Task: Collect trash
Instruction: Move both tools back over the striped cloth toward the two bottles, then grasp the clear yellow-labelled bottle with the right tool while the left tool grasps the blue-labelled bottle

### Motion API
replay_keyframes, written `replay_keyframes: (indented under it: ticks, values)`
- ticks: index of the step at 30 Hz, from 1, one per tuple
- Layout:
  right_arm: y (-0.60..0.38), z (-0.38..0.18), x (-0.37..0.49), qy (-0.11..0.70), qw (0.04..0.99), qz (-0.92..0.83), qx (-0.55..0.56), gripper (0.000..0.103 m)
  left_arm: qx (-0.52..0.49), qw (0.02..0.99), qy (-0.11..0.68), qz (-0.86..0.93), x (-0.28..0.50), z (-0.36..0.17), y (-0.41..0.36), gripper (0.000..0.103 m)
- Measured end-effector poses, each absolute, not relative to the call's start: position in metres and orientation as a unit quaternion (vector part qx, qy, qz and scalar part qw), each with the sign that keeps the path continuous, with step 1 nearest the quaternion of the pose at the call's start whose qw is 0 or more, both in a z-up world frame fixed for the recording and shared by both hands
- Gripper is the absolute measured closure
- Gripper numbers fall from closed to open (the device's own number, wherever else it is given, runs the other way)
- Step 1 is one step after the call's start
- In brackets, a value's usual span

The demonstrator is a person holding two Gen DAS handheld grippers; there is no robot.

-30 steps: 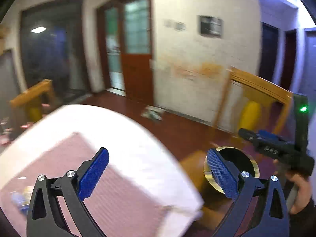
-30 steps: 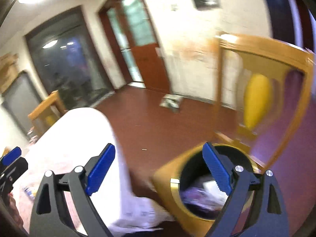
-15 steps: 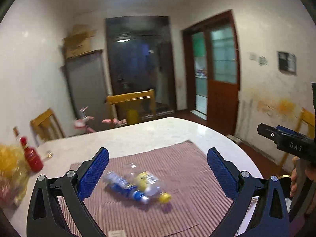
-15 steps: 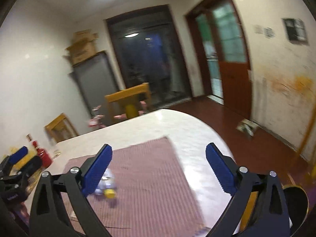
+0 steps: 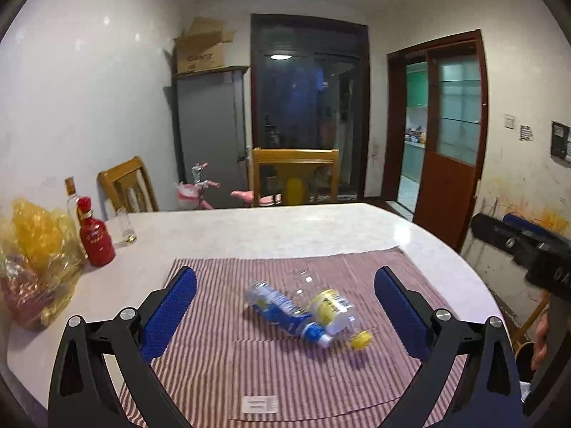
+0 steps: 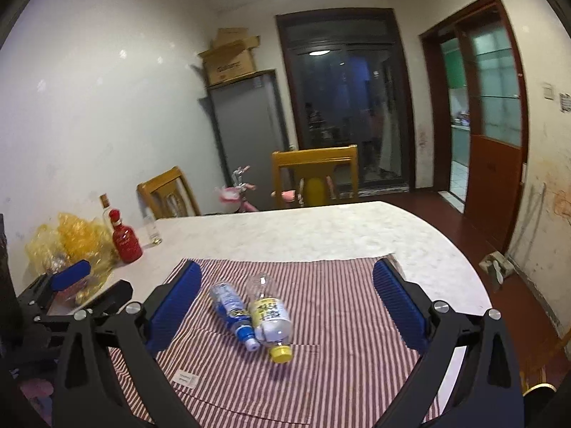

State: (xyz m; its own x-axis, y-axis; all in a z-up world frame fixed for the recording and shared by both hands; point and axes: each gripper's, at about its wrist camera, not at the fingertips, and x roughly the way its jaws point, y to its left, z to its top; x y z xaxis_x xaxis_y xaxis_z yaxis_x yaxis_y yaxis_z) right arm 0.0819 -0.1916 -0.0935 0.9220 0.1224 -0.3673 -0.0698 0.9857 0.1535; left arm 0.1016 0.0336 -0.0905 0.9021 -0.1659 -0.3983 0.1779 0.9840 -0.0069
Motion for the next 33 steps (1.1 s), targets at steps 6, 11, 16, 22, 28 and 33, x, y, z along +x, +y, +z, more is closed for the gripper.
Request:
replay_keyframes:
  ticks: [6, 11, 16, 22, 28, 33]
  values:
    - [-0.177, -0.100, 0.116, 0.228, 0.970, 0.072, 0.037, 0.006, 0.006, 0.966, 0.254, -0.050, 0.126, -0.123, 0.058, 0.006]
    - [-0.153, -0.139, 0.185, 0.368, 0.922, 0.119, -0.026, 0.006, -0.006, 0.960, 0.279, -0.027, 0.146, -0.137, 0.074, 0.006]
    - [-0.132, -0.189, 0.256, 0.463, 0.873, 0.142, -0.053, 0.006, -0.004, 0.953, 0.304, -0.018, 0.166, -0.153, 0.082, 0.006]
    - [-0.111, -0.242, 0.313, 0.552, 0.816, 0.151, -0.080, 0.018, -0.003, 0.945, 0.328, -0.012, 0.189, -0.165, 0.087, 0.006]
    - [-0.101, -0.268, 0.338, 0.606, 0.770, 0.181, -0.083, 0.036, -0.006, 0.936, 0.353, -0.005, 0.207, -0.181, 0.093, 0.006]
    - [-0.098, -0.281, 0.350, 0.624, 0.754, 0.183, -0.097, 0.037, -0.007, 0.930, 0.368, -0.006, 0.214, -0.192, 0.094, 0.006]
